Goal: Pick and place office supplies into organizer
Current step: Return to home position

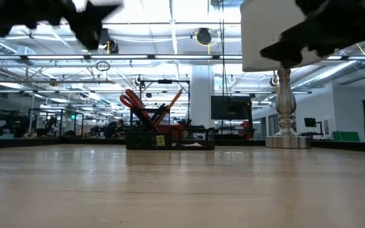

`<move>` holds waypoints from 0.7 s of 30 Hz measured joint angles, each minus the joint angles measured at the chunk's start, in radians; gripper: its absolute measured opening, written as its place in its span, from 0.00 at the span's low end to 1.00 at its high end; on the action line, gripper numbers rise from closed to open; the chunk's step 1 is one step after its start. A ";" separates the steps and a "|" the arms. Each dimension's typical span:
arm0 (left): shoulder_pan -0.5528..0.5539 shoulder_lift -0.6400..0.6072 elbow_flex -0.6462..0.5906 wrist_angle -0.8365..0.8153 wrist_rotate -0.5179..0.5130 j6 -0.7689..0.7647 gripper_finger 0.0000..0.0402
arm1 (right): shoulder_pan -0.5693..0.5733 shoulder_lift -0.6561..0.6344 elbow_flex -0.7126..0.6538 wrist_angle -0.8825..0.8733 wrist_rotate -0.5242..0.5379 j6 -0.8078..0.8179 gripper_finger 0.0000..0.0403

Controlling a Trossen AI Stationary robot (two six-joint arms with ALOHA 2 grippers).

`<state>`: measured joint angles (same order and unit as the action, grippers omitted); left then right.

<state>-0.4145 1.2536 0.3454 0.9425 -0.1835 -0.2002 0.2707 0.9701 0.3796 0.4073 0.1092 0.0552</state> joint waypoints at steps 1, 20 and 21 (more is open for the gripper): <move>0.000 -0.028 0.000 -0.006 0.074 0.040 0.61 | 0.017 -0.028 -0.024 0.015 0.006 0.015 0.65; 0.006 -0.511 -0.336 -0.123 -0.049 0.042 0.61 | 0.242 -0.492 -0.265 0.064 0.131 -0.046 0.66; 0.008 -0.527 -0.336 -0.123 -0.059 0.046 0.61 | 0.241 -0.527 -0.265 0.034 0.131 -0.049 0.66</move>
<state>-0.4065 0.7266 0.0093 0.8191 -0.2425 -0.1544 0.5114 0.4433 0.1146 0.4410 0.2405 0.0063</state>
